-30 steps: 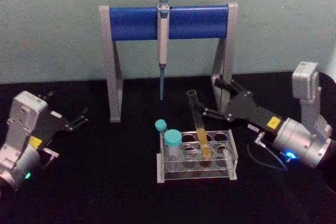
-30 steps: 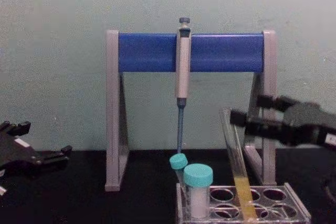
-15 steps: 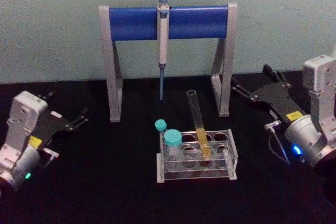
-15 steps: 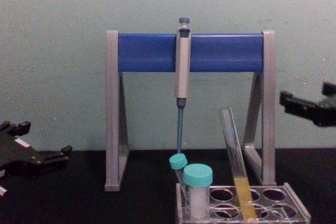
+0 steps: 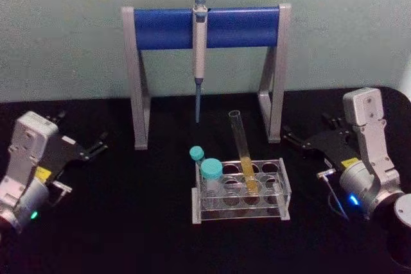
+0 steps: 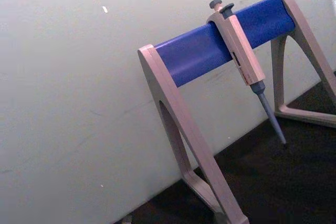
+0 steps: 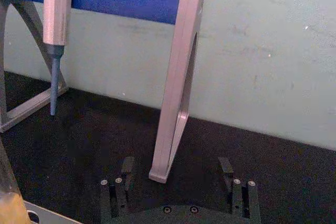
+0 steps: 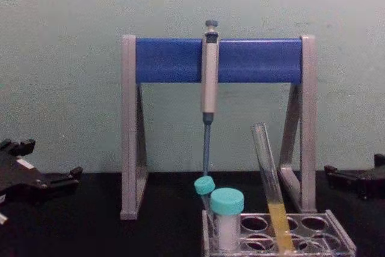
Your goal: Pick up the test tube from the test tube rack, shake it, then place it back into the test tube rack.
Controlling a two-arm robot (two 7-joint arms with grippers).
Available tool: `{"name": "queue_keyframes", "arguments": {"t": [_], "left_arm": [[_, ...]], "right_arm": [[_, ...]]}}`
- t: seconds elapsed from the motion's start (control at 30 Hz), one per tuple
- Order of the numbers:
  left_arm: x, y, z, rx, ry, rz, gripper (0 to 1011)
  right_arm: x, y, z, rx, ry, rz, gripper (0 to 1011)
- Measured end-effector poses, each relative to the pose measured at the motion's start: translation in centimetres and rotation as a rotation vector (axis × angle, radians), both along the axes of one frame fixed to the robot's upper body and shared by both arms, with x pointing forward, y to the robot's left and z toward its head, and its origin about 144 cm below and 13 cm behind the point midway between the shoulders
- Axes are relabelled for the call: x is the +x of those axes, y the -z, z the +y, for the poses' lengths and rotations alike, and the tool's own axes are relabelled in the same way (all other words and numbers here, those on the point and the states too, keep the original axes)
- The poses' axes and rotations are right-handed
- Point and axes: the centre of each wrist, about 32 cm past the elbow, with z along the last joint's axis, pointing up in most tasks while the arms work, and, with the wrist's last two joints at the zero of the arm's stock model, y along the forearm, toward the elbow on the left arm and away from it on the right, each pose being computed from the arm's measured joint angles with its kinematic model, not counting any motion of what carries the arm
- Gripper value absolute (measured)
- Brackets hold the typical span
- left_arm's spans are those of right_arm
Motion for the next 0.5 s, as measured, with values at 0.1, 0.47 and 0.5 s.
{"name": "queue_keyframes", "arguments": {"t": [0.1, 0.47, 0.5], "left_arm": [[0.0, 0.0, 0.0, 0.0, 0.0, 0.0, 1001], [0.0, 0.0, 0.0, 0.0, 0.0, 0.0, 1001], [0.0, 0.0, 0.0, 0.0, 0.0, 0.0, 1001]], "right_arm": [[0.07, 0.08, -0.07, 0.002, -0.001, 0.007, 1000], [0.04, 0.0, -0.04, 0.001, -0.003, 0.002, 1000], [0.04, -0.01, -0.04, 0.001, -0.003, 0.002, 1000]]}}
